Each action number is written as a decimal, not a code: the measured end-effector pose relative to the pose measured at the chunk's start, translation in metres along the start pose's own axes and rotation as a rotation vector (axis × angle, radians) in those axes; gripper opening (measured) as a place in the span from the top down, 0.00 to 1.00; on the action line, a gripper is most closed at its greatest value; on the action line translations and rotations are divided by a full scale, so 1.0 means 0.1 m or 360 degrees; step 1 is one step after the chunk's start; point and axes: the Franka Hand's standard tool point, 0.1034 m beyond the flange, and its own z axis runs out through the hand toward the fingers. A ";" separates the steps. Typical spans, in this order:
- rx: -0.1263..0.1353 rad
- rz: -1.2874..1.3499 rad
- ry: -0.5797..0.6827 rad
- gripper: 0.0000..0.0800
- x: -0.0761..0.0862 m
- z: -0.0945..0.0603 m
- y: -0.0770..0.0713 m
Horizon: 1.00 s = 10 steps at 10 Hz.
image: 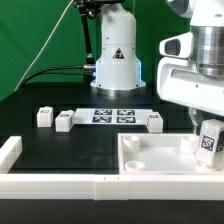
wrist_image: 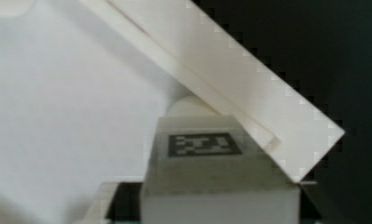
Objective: Assemble one leg
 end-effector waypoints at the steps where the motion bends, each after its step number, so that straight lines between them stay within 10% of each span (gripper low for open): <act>1: 0.0005 0.0180 -0.0009 0.63 0.00 0.00 0.00; 5: 0.0015 0.0488 -0.0025 0.63 0.00 0.00 -0.01; 8: 0.0018 0.0255 -0.0025 0.23 -0.06 0.00 -0.03; 10: 0.0021 -0.0200 -0.0022 0.20 -0.07 0.00 -0.03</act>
Offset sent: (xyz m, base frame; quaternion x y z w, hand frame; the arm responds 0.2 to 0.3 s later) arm 0.0000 0.0000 0.0000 0.0000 0.0000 0.1790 0.9838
